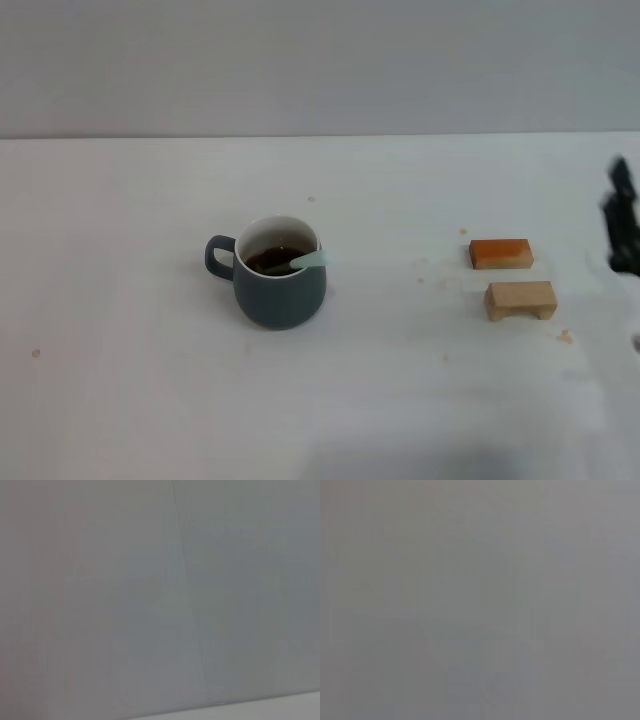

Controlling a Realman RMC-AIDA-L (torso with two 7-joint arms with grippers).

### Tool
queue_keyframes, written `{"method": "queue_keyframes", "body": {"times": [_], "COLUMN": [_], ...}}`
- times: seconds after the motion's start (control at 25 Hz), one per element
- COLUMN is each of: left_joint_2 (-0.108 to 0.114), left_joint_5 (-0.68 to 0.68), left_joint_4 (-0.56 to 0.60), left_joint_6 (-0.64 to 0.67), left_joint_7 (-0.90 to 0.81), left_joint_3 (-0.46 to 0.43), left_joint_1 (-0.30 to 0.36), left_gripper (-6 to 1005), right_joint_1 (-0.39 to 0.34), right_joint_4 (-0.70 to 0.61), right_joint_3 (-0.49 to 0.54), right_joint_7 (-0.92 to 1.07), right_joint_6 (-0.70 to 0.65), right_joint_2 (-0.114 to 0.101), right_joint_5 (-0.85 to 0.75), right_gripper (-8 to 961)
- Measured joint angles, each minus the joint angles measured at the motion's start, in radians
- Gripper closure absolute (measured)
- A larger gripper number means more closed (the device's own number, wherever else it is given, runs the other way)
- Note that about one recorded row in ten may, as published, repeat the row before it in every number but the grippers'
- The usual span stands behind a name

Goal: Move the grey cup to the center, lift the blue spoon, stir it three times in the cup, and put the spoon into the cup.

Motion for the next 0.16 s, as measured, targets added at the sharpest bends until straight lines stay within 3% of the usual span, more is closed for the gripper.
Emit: {"method": "queue_keyframes", "body": {"times": [0.16], "left_joint_2": [0.000], "left_joint_5": [0.000], "left_joint_4": [0.000], "left_joint_6": [0.014], "left_joint_7": [-0.002], "left_joint_3": [0.000], "left_joint_1": [0.000], "left_gripper": [1001], "right_joint_1": [0.004], "right_joint_4": [-0.073], "right_joint_3": [-0.061], "right_joint_7": [0.000], "right_joint_6": [-0.107], "right_joint_2": [0.000], "right_joint_5": [0.100], "right_gripper": [512]}}
